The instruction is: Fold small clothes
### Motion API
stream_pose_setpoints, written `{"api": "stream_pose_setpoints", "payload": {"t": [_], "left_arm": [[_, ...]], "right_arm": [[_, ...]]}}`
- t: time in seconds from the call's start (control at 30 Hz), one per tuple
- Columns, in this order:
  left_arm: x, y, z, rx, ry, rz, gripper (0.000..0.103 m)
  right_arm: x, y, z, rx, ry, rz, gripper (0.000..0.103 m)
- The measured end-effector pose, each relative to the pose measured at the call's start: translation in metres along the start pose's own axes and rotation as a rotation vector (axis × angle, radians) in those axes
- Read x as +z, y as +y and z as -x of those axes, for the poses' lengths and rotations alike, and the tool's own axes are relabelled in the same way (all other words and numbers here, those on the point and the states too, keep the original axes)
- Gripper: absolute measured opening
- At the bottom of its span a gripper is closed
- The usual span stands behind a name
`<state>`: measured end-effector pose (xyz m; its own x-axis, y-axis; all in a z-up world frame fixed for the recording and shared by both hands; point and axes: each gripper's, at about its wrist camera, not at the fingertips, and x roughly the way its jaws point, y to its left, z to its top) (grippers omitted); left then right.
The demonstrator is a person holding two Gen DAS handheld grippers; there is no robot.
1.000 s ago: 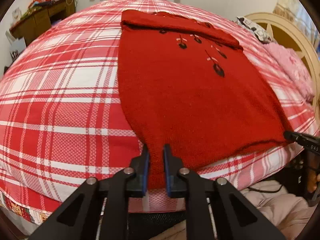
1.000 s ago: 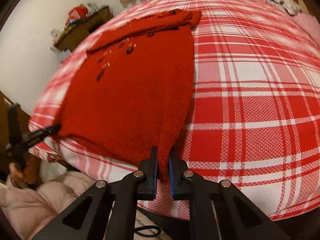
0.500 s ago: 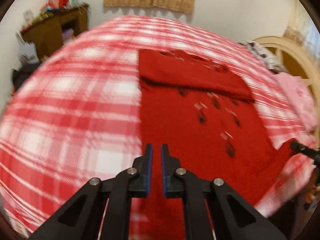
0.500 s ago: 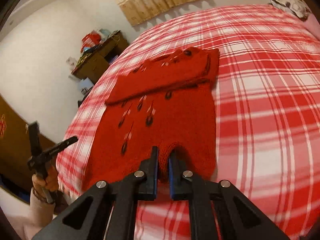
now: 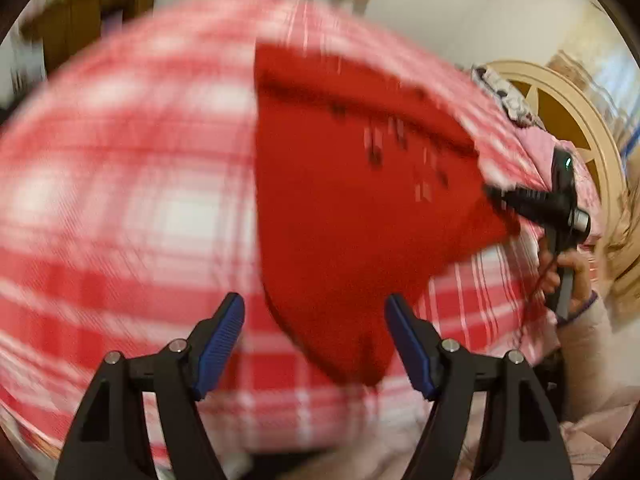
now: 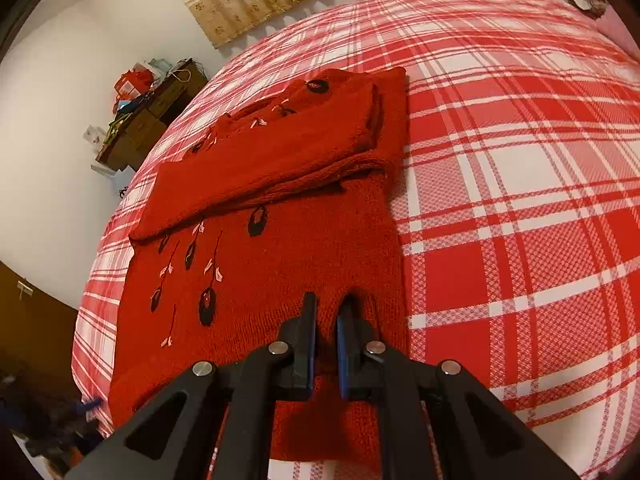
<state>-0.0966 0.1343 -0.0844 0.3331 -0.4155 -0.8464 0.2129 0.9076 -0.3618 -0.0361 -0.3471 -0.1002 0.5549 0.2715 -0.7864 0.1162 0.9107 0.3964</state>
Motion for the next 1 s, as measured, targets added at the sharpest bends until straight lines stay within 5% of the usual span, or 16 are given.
{"api": "stream_pose_setpoints", "payload": {"t": [0.1,0.23,0.27,0.33,0.6,0.77,1.0], "left_arm": [[-0.012,0.003,-0.022,-0.109,0.103,0.104,0.069],[-0.008,0.0,-0.022,-0.111,0.077,0.129,0.068],[-0.006,0.002,-0.022,-0.116,0.073,0.146,0.056],[-0.005,0.004,-0.024,-0.121,0.085,0.158,0.008],[0.025,-0.018,-0.007,-0.112,0.08,0.083,0.006],[0.093,-0.013,0.004,-0.067,0.014,0.078,0.006],[0.174,-0.012,-0.046,0.095,-0.028,0.016,0.012]], "right_arm": [[-0.002,-0.001,0.0,0.0,0.004,0.001,0.008],[-0.003,-0.003,0.0,0.003,0.003,-0.007,0.008],[-0.003,-0.003,0.0,0.003,0.002,-0.01,0.008],[-0.003,-0.003,0.0,0.0,0.004,-0.006,0.008],[0.0,-0.002,-0.001,-0.012,0.024,0.013,0.008],[0.0,-0.006,-0.003,0.009,0.014,-0.014,0.008],[-0.001,-0.008,-0.004,0.015,0.011,-0.035,0.008]]}}
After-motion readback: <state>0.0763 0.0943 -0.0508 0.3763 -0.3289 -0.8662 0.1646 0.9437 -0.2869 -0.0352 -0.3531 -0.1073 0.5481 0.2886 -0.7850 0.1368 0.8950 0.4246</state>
